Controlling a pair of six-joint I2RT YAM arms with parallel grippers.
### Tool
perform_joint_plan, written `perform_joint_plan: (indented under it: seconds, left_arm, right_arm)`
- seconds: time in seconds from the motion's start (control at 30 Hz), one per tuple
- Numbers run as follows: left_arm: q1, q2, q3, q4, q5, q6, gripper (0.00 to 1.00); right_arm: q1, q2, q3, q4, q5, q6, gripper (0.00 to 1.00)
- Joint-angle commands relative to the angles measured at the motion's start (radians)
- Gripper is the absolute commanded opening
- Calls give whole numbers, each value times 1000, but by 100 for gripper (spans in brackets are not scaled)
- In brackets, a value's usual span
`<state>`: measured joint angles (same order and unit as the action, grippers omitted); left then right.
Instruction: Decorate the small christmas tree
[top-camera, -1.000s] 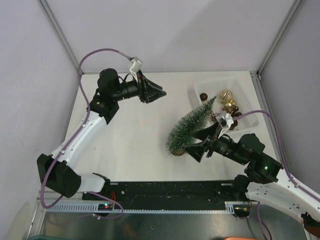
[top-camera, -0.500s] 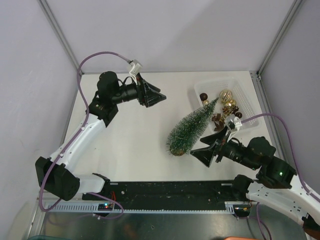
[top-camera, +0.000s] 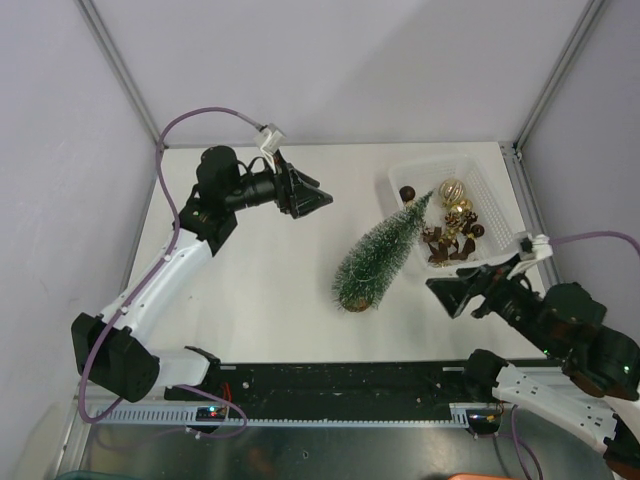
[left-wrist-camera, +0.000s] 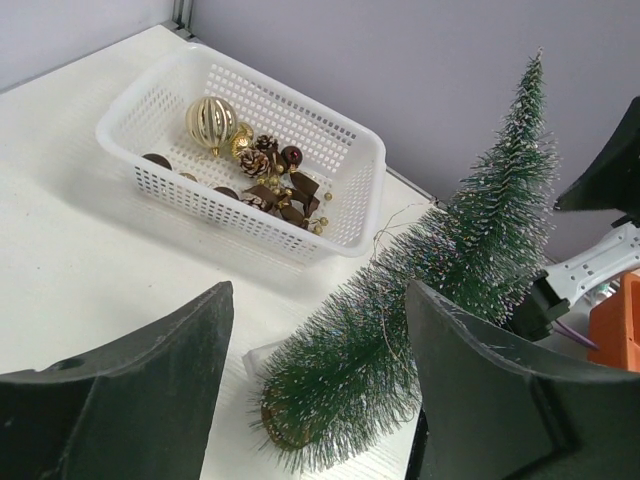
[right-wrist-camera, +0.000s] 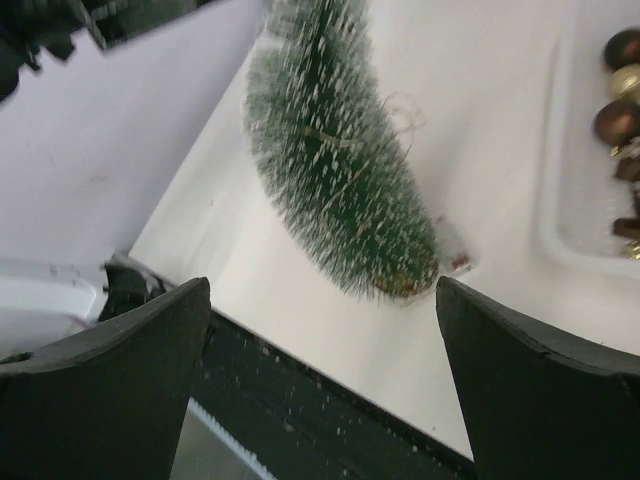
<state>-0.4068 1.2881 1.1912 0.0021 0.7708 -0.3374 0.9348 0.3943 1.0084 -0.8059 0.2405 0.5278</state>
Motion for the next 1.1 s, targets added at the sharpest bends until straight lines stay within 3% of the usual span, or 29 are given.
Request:
perform_joint_plan:
  seconds: [0.0, 0.23, 0.43, 0.6, 0.77, 0.93, 1.07]
  left_arm:
    - [6, -29, 8, 16, 38, 25, 76]
    - [4, -16, -12, 6, 107, 52, 78]
    - [-32, 31, 22, 6, 175, 65, 90]
    - [-84, 86, 66, 6, 239, 66, 96]
    - [-104, 146, 92, 6, 274, 72, 99]
    - [-110, 178, 115, 6, 281, 61, 100]
    - [-102, 185, 124, 6, 269, 50, 98]
  right_arm:
    - [5, -6, 61, 29, 206, -7, 99]
    - [7, 24, 64, 36, 325, 6, 98]
    - [16, -48, 61, -2, 410, 42, 94]
    - [46, -34, -21, -42, 270, 76, 85]
    - [48, -88, -219, 2, 180, 171, 82]
    - [48, -142, -227, 53, 300, 205, 80]
    - [48, -66, -158, 18, 482, 219, 79]
